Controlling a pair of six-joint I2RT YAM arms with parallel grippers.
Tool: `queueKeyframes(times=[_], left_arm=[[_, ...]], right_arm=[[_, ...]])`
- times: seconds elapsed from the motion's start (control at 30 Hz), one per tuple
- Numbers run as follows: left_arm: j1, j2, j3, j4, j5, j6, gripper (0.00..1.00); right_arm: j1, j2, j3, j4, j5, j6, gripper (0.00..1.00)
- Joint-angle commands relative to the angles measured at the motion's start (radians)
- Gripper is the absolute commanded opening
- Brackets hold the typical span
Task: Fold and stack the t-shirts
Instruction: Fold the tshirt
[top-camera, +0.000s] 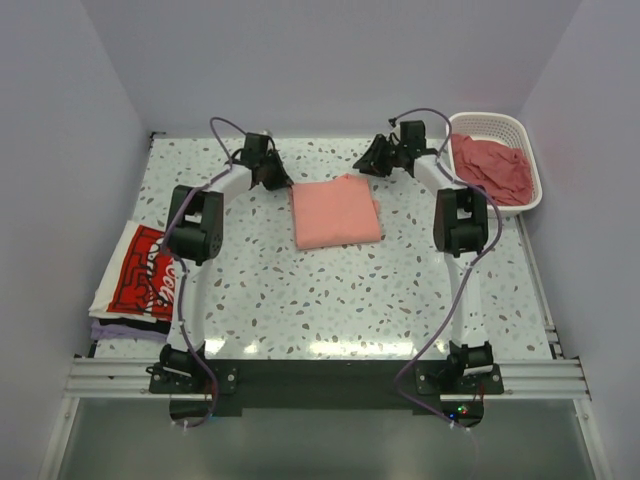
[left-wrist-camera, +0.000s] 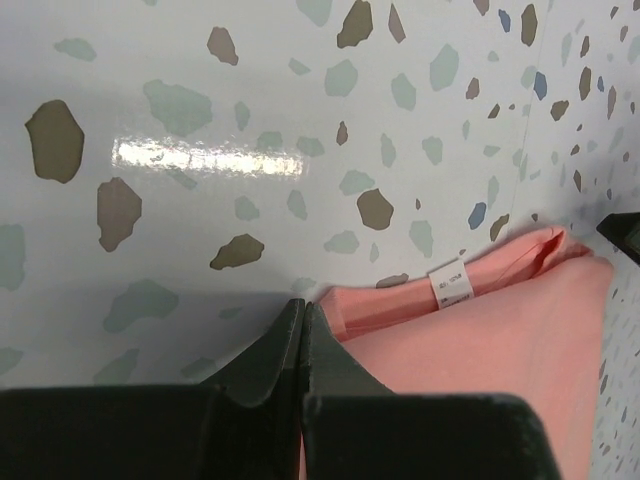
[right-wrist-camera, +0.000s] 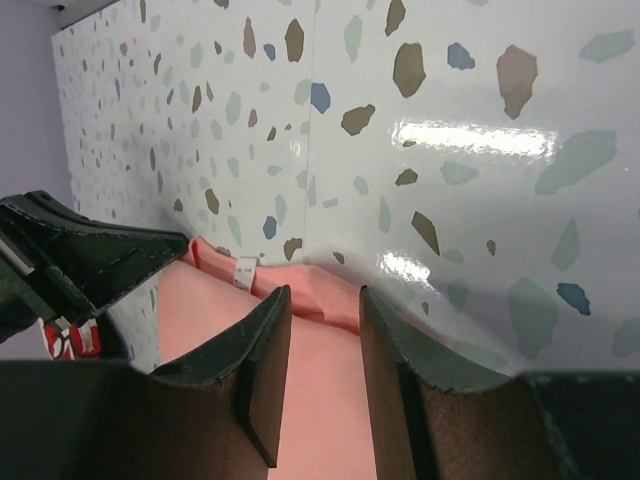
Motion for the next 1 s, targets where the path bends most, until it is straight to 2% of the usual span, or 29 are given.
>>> queueKeyframes(times=[0.0, 0.1, 0.17, 0.27, 0.3, 0.47, 0.57, 0.77, 0.83, 0.97], left_arm=[[0.024, -0.069, 0.050, -0.004, 0.014, 0.038, 0.00], [0.038, -0.139, 0.045, -0.022, -0.010, 0.050, 0.12], [0.037, -0.180, 0.018, -0.024, -0.027, 0.054, 0.16], [0.023, -0.258, -0.048, -0.018, -0.014, 0.042, 0.20], [0.006, -0.296, -0.073, 0.001, -0.009, 0.035, 0.20], [-0.106, -0.413, -0.268, 0.074, 0.049, -0.016, 0.21], [-0.189, -0.440, -0.398, 0.226, 0.115, -0.085, 0.20], [-0.288, -0.376, -0.509, 0.320, 0.132, -0.133, 0.18], [-0.296, -0.359, -0.551, 0.329, 0.115, -0.148, 0.17], [-0.298, -0.323, -0.590, 0.335, 0.088, -0.153, 0.16]], right_arm=[[-0.025, -0.066, 0.051, -0.015, -0.023, 0.009, 0.38], [-0.052, -0.123, 0.022, -0.003, -0.053, 0.044, 0.40], [-0.057, -0.190, -0.024, 0.037, -0.064, 0.061, 0.41], [-0.045, -0.304, -0.162, 0.080, -0.069, 0.063, 0.41], [-0.042, -0.333, -0.262, 0.112, -0.082, 0.087, 0.41], [-0.006, -0.490, -0.527, 0.272, -0.104, 0.142, 0.41], [0.024, -0.562, -0.692, 0.341, -0.110, 0.161, 0.41], [0.070, -0.573, -0.838, 0.387, -0.115, 0.176, 0.40], [0.072, -0.561, -0.884, 0.424, -0.113, 0.186, 0.40], [0.066, -0.538, -0.934, 0.364, -0.064, 0.147, 0.39]])
